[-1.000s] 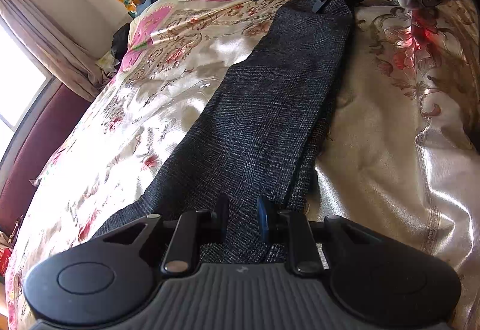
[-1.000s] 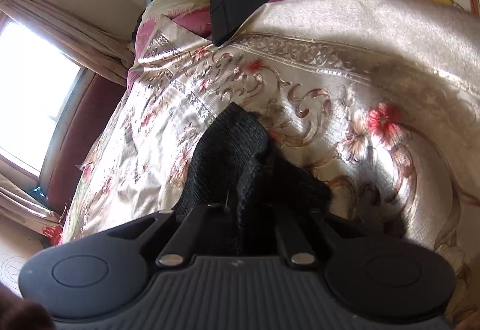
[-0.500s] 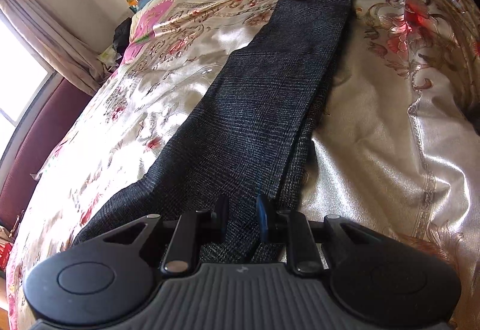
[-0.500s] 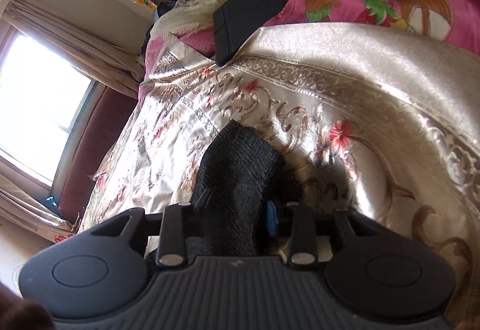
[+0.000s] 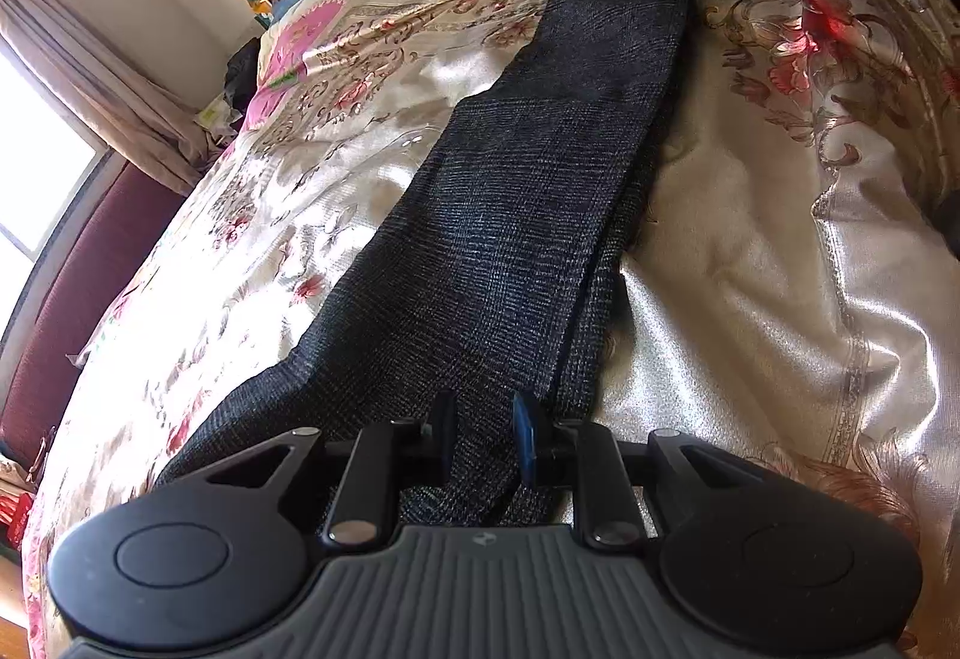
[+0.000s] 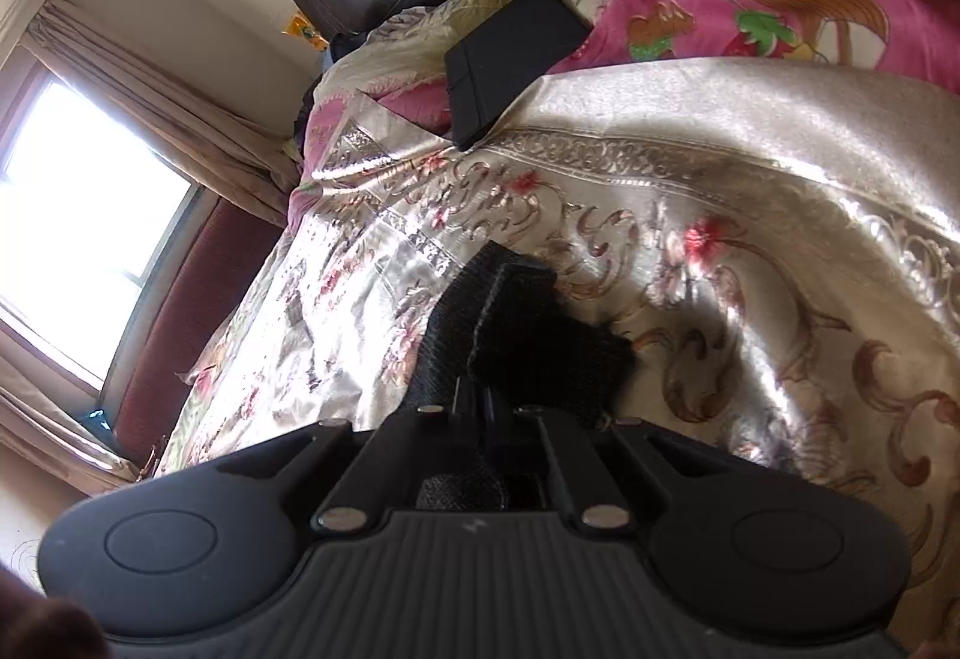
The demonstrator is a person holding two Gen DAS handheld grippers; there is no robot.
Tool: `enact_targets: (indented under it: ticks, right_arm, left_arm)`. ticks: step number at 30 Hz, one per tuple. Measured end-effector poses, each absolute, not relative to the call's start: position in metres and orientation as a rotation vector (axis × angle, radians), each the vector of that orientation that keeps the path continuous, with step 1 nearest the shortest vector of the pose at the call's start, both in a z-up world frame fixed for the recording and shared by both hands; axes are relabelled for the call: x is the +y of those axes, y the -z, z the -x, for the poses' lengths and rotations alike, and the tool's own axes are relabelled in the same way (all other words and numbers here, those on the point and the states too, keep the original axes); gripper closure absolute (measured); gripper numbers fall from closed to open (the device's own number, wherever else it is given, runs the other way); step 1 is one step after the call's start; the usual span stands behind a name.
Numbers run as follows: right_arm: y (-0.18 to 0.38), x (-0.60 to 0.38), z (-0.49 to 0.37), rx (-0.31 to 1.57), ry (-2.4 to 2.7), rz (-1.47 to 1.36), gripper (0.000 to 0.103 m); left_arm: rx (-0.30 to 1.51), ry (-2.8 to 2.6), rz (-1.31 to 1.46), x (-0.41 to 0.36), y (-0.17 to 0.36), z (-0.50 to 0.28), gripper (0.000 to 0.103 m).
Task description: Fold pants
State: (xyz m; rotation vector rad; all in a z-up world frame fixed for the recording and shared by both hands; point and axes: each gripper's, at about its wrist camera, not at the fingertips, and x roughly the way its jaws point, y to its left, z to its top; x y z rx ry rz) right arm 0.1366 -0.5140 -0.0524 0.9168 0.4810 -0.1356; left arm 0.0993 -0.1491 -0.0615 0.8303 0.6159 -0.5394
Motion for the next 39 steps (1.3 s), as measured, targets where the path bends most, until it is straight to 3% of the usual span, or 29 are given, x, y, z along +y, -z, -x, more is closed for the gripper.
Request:
enact_targets:
  ticks: [3,7,14,21,25,35,37,39]
  right_arm:
    - [0.054,-0.518,-0.133,0.439,0.11,-0.931,0.1]
    - [0.08,-0.528,-0.135,0.518,0.144,-1.02,0.1]
    - [0.078,-0.533,-0.117,0.514,0.166,-1.056,0.095]
    - [0.077,-0.525,-0.112,0.59,0.189,-1.01,0.096]
    - [0.086,-0.523,-0.128,0.596,0.127,-1.099,0.078]
    - [0.113,-0.522,-0.15,0.498,0.115,-1.22,0.091]
    - [0.112,-0.526,-0.142,0.474,0.104,-1.264,0.092]
    - [0.102,-0.522,-0.136,0.497,0.119,-1.217,0.086]
  left_arm:
    - [0.616,0.546,-0.827,-0.148,0.062,-0.1,0.067]
    - [0.616,0.545,-0.815,-0.147,0.062,-0.101,0.067]
    - [0.616,0.55,-0.807,-0.145,0.062,-0.102,0.066]
    - [0.606,0.546,-0.813,-0.146,0.062,-0.101,0.064]
    - [0.599,0.541,-0.808,-0.143,0.06,-0.102,0.056]
    - [0.605,0.526,-0.817,-0.15,0.059,-0.104,0.054]
    - [0.606,0.526,-0.821,-0.15,0.059,-0.105,0.054]
    - [0.606,0.528,-0.824,-0.149,0.058,-0.105,0.054]
